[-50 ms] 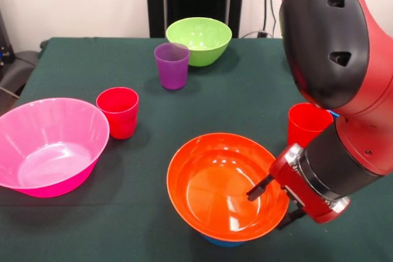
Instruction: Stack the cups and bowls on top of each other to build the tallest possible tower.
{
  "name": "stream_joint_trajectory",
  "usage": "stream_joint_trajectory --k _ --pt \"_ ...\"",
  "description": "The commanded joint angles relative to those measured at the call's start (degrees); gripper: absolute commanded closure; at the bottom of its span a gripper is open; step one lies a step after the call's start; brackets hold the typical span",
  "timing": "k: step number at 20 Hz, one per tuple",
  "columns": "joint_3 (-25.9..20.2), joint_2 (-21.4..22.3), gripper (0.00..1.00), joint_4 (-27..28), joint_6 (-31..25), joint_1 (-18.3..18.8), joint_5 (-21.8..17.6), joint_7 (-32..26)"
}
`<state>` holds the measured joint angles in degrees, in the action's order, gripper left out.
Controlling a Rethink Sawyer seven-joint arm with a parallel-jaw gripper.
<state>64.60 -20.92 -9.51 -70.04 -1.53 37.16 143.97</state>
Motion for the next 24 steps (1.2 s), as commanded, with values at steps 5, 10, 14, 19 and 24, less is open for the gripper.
stream_joint_trajectory --k 5,10,14,19,24 --pt "-11.3 3.35 0.0 -9.21 5.49 -1.54 -9.4 -16.58" --pt "-14.33 5.01 0.0 -12.71 8.16 -2.06 -12.8 -18.5" --pt "-16.68 6.04 0.0 -14.92 9.84 -2.5 -14.89 -19.05" --pt "-18.58 6.85 0.0 -16.65 10.99 -2.98 -17.04 -19.07" --pt "-19.65 7.03 0.0 -16.59 10.72 -3.18 -18.37 -18.22"
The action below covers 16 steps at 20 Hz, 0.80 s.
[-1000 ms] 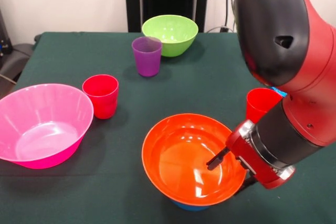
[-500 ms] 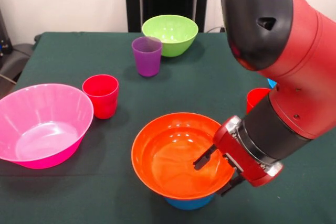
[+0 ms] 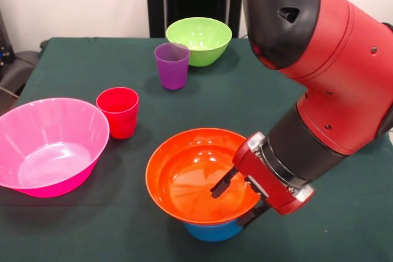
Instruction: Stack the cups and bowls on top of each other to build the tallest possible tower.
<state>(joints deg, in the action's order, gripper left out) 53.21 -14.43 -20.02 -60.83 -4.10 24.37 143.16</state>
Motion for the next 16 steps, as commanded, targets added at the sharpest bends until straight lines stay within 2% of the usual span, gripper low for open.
stream_joint_trajectory --k 1,9,16 --pt "-8.41 0.49 0.0 -5.87 1.31 -0.6 -5.73 -17.19" --pt "-8.35 -0.59 0.0 -2.78 -1.47 -0.29 -5.75 -15.04" --pt "-7.91 -1.02 0.0 -2.52 -1.94 -0.49 -5.94 -15.05"
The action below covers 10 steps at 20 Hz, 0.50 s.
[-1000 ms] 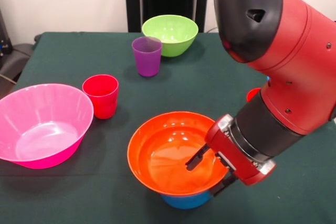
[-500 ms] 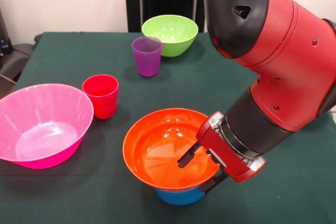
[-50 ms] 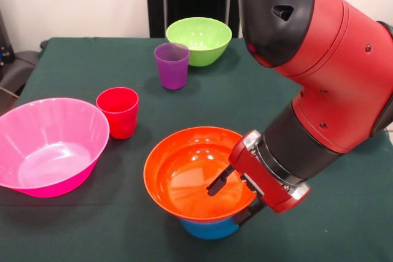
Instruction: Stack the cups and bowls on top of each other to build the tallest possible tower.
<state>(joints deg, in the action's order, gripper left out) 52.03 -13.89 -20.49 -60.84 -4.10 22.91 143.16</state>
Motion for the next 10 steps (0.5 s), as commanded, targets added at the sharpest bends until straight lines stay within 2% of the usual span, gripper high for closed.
stream_joint_trajectory --k 1,4,10 --pt "-6.73 -1.5 0.0 -2.2 -1.99 -0.58 -4.57 -15.19" --pt "-7.51 -1.08 0.0 -3.25 -2.39 -0.9 -4.67 -16.48" --pt "-8.52 2.27 0.0 -9.42 -2.14 -2.88 -7.33 -18.87"
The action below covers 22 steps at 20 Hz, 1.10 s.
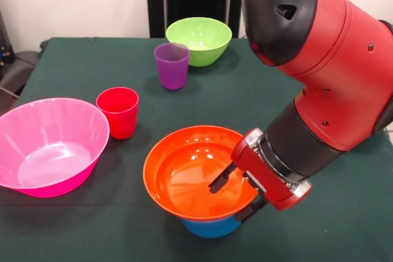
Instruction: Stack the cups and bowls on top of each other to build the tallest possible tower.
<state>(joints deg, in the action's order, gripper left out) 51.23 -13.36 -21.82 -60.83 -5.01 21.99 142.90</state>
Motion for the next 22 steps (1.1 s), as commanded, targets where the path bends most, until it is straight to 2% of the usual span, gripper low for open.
stream_joint_trajectory --k 1,9,22 --pt "-8.1 2.15 0.0 -8.97 -1.75 -2.2 -6.84 -18.75" --pt "-10.47 4.87 0.0 -14.02 0.19 -3.48 -10.35 -19.19" --pt "-12.52 4.54 0.0 -13.2 0.04 -3.53 -11.76 -16.55"
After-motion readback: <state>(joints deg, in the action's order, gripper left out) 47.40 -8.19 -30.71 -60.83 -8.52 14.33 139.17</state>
